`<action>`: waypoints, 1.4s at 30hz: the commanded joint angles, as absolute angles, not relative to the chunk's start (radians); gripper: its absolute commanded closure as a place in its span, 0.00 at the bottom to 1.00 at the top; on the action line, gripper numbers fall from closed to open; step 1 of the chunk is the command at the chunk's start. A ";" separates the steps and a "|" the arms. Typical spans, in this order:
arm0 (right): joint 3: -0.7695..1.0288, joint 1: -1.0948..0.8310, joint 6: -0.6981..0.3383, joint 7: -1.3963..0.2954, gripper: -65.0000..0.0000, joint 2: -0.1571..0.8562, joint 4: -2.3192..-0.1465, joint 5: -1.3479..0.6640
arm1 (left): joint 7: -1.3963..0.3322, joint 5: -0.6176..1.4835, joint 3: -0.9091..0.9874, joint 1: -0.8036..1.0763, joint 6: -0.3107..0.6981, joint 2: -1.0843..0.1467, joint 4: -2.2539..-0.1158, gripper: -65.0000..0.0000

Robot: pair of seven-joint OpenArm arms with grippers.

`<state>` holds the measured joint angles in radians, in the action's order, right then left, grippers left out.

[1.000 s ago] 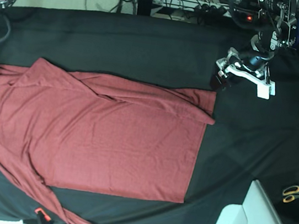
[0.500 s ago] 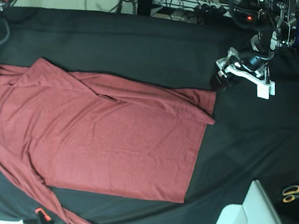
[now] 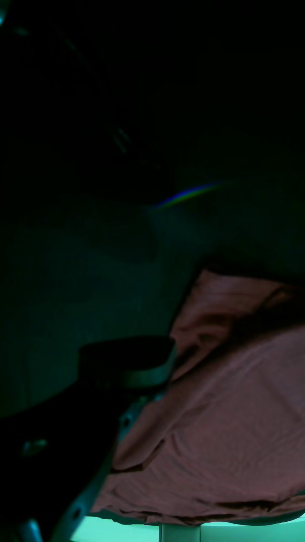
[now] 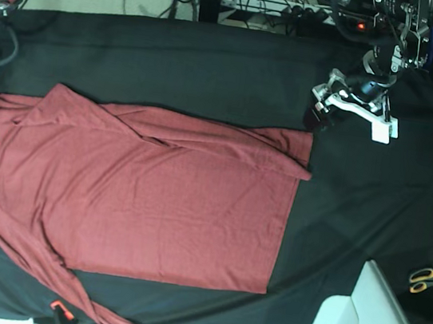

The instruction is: Fold the T-shirt properly

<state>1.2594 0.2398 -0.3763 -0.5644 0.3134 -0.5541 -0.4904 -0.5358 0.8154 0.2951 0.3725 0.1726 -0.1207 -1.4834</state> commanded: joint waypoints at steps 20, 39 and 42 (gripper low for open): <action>1.259 0.246 -0.374 -0.611 0.99 0.328 -0.561 -0.484 | -0.522 0.828 0.288 0.220 0.182 -0.073 -1.346 0.14; 1.259 0.246 -0.374 -0.613 0.99 0.331 -0.561 -0.484 | -0.521 0.832 0.278 0.174 0.180 -0.064 -1.277 0.88; 1.259 0.246 -0.374 -0.613 0.99 0.331 -0.561 -0.484 | -0.522 0.831 0.275 0.170 0.180 -0.065 -1.277 0.90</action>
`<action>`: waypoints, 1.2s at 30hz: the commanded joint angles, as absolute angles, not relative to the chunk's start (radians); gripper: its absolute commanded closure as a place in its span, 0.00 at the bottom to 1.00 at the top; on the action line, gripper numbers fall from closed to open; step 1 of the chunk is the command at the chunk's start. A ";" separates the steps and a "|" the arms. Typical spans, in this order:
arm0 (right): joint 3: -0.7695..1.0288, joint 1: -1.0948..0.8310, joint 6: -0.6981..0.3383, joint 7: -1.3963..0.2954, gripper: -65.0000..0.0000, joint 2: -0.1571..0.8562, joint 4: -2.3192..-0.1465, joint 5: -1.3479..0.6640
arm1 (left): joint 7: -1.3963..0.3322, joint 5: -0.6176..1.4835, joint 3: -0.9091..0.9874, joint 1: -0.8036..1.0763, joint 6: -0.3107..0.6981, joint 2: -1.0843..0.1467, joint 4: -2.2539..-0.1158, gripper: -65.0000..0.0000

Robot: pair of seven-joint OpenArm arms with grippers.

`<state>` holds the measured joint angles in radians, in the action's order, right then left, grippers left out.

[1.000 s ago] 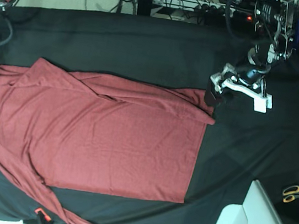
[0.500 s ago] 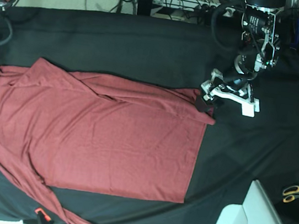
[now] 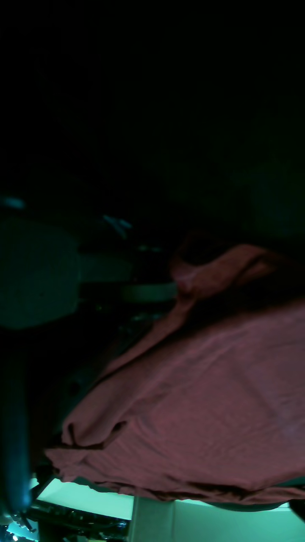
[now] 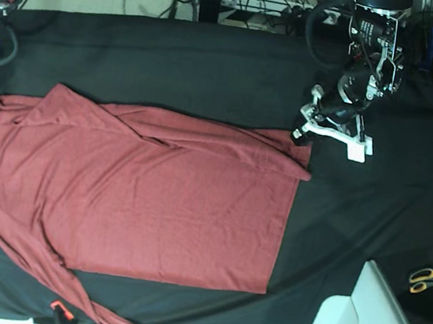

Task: Fold the T-shirt properly
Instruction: 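Grasp the hem edge with the left gripper and pull it outward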

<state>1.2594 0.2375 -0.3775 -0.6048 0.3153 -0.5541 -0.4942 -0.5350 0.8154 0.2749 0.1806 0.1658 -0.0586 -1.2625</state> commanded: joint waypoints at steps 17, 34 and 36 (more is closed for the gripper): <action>1.259 0.245 -0.374 -0.615 1.00 0.332 -0.561 -0.484 | -0.524 0.832 0.277 0.216 0.156 -0.065 -1.322 1.00; 1.257 0.185 -0.381 -0.754 1.00 0.334 -0.773 -0.484 | -0.607 0.834 0.278 0.338 0.133 -0.110 -1.498 1.00; 1.257 0.183 -0.383 -0.765 1.00 0.334 -0.803 -0.484 | -0.644 0.834 0.278 0.340 0.133 -0.113 -1.534 1.00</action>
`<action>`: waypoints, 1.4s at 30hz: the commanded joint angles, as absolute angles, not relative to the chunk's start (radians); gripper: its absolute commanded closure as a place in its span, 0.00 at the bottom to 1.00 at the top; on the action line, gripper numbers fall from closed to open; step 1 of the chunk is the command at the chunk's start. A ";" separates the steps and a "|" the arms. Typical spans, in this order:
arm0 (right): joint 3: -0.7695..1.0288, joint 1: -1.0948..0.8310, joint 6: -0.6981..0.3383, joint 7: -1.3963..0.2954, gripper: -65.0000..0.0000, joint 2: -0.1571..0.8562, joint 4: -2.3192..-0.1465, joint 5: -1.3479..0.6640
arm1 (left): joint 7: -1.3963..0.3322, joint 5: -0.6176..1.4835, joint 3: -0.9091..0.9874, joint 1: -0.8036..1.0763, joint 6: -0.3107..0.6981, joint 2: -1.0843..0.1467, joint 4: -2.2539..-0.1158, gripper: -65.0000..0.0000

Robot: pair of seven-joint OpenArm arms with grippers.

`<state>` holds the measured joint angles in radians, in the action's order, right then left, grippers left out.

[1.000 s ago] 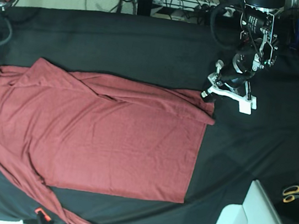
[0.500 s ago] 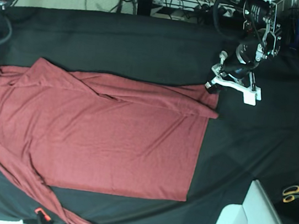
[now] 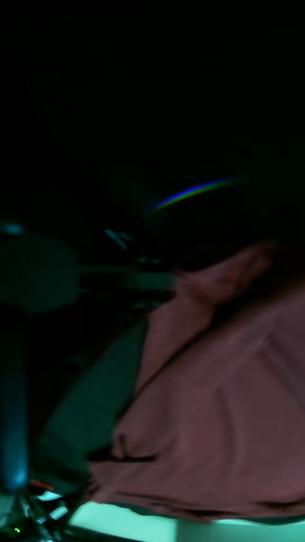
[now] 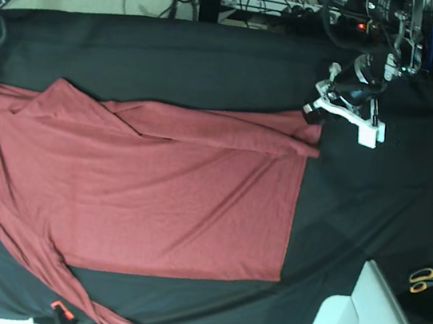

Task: Fold the T-shirt properly
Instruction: 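Grasp the hem edge with the left gripper and pull it outward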

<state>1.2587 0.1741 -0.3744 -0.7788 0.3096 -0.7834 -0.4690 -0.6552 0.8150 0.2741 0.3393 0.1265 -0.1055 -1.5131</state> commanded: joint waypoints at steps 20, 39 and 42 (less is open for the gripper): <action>1.256 0.139 -0.384 -0.840 1.00 0.357 -0.862 -0.484 | -0.690 0.832 0.312 0.397 0.133 -0.160 -1.600 1.00; 1.175 0.124 -0.374 -0.817 1.00 0.326 -0.860 -0.486 | -0.691 0.832 0.323 0.430 0.136 -0.163 -1.600 1.00; 1.175 0.119 -0.374 -0.816 1.00 0.329 -0.862 -0.486 | -0.693 0.831 0.323 0.437 0.136 -0.163 -1.612 1.00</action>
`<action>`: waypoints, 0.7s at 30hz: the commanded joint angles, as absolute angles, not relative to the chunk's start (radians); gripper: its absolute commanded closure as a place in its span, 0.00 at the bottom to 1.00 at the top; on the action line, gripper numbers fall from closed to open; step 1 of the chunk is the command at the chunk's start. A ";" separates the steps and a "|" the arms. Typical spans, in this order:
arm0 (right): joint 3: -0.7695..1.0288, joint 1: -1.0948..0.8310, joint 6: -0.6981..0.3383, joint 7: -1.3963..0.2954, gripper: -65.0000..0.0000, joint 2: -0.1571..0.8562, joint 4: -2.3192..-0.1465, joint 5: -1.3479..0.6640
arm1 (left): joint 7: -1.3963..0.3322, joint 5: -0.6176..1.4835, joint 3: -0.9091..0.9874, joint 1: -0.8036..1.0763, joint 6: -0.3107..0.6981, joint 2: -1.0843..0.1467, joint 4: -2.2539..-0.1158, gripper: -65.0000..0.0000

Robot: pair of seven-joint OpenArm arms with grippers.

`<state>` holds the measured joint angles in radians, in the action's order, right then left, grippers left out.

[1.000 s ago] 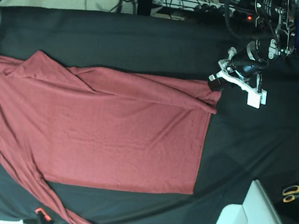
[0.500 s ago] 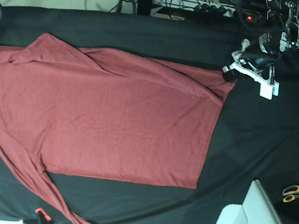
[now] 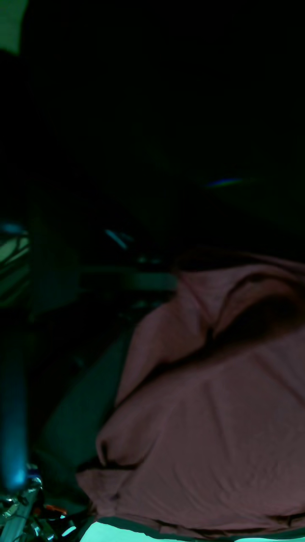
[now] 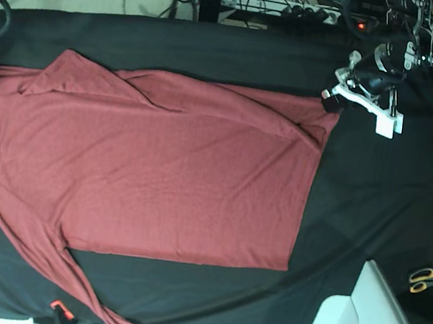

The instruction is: Fold the T-shirt properly

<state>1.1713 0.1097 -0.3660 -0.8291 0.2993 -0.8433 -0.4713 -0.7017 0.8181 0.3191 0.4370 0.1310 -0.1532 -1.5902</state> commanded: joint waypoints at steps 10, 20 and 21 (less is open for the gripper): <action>1.167 0.117 -0.374 -0.819 1.00 0.352 -0.862 -0.484 | -0.693 0.825 0.323 0.437 0.136 -0.165 -1.604 1.00; 1.175 0.117 -0.374 -0.819 0.50 0.341 -0.860 -0.486 | -0.693 0.825 0.323 0.447 0.136 -0.165 -1.604 0.97; 1.175 0.117 -0.374 -0.819 0.42 0.341 -0.860 -0.487 | -0.693 0.825 0.325 0.450 0.136 -0.165 -1.604 0.89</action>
